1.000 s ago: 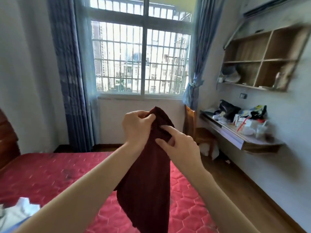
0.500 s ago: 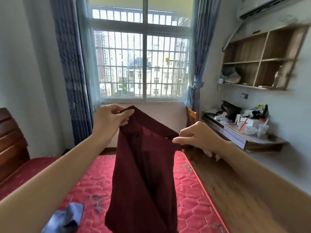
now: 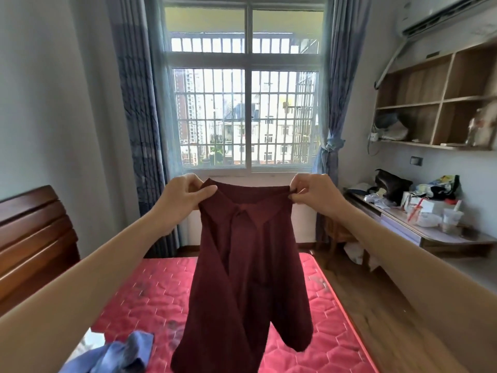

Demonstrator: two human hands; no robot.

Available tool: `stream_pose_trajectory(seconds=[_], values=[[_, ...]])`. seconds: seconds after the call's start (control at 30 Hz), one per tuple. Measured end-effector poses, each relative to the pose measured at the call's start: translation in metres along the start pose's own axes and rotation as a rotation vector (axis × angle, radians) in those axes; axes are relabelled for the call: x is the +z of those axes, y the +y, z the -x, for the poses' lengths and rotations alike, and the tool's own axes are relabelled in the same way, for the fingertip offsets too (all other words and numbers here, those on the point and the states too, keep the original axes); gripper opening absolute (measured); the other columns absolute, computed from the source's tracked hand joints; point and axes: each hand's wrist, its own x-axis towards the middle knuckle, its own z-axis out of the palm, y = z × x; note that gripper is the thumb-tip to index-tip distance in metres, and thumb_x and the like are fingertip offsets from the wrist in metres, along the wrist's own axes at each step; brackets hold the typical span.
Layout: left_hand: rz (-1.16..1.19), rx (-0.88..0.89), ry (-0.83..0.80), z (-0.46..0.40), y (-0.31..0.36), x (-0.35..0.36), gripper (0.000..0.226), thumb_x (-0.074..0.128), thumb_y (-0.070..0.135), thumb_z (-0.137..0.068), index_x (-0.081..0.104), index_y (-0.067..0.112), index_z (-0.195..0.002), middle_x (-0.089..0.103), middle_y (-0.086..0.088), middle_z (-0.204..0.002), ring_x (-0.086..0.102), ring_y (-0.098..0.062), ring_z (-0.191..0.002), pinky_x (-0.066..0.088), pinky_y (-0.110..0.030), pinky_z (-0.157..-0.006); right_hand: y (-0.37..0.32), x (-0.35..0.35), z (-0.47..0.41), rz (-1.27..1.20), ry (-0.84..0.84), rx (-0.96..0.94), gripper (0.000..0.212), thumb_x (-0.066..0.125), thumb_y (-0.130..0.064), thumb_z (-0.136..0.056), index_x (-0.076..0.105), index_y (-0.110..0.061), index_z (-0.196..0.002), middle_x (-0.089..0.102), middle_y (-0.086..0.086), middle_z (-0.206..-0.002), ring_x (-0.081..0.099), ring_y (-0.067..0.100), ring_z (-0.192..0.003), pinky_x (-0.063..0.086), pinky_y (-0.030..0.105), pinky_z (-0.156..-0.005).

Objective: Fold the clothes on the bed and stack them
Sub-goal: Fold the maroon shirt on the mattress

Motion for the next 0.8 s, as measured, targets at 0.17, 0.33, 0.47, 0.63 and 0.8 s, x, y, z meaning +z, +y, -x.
stream_pose_trajectory(seconds=[0.17, 0.33, 0.47, 0.63, 0.8], values=[[-0.025, -0.045, 0.015, 0.000, 0.007, -0.010, 0.023, 0.080, 0.006, -0.076, 0.066, 0.012, -0.094, 0.072, -0.008, -0.074, 0.070, -0.015, -0.066, 0.053, -0.018, -0.053, -0.014, -0.015, -0.018, -0.125, 0.110, 0.048, 0.024, 0.075, -0.013, -0.077, 0.065, -0.017, -0.098, 0.074, -0.003, -0.082, 0.070, 0.008, -0.077, 0.052, 0.027, -0.082], [-0.018, -0.123, 0.201, -0.001, 0.016, 0.008, 0.015, 0.082, 0.006, -0.074, 0.070, 0.004, -0.081, 0.071, -0.011, -0.075, 0.068, -0.017, -0.062, 0.055, -0.019, -0.050, -0.049, -0.009, -0.017, -0.231, 0.245, 0.179, 0.018, 0.073, -0.012, -0.072, 0.072, -0.012, -0.090, 0.074, 0.004, -0.082, 0.070, 0.018, -0.080, 0.055, 0.041, -0.084], [0.094, -0.147, 0.313, 0.001, 0.028, 0.033, 0.018, 0.079, 0.005, -0.077, 0.062, 0.008, -0.070, 0.070, -0.012, -0.072, 0.069, -0.019, -0.061, 0.060, -0.029, -0.056, -0.087, 0.004, -0.002, -0.219, 0.273, 0.164, 0.015, 0.073, -0.019, -0.071, 0.071, -0.021, -0.086, 0.071, -0.006, -0.078, 0.067, 0.012, -0.080, 0.054, 0.033, -0.080], [0.237, -0.136, 0.307, 0.009, 0.034, 0.054, 0.015, 0.074, 0.003, -0.082, 0.063, 0.007, -0.072, 0.067, -0.006, -0.063, 0.067, -0.016, -0.056, 0.058, -0.026, -0.052, -0.121, 0.027, 0.019, -0.184, 0.290, 0.109, 0.013, 0.069, -0.022, -0.073, 0.070, -0.024, -0.086, 0.068, -0.009, -0.076, 0.064, 0.012, -0.080, 0.049, 0.029, -0.075], [0.370, -0.130, 0.247, 0.019, 0.033, 0.060, 0.010, 0.068, 0.011, -0.089, 0.066, 0.007, -0.080, 0.071, -0.016, -0.081, 0.071, -0.028, -0.077, 0.060, -0.036, -0.071, -0.125, 0.041, 0.028, -0.294, 0.335, 0.089, 0.012, 0.067, -0.020, -0.079, 0.073, -0.024, -0.088, 0.073, -0.008, -0.082, 0.066, 0.007, -0.081, 0.050, 0.029, -0.082]])
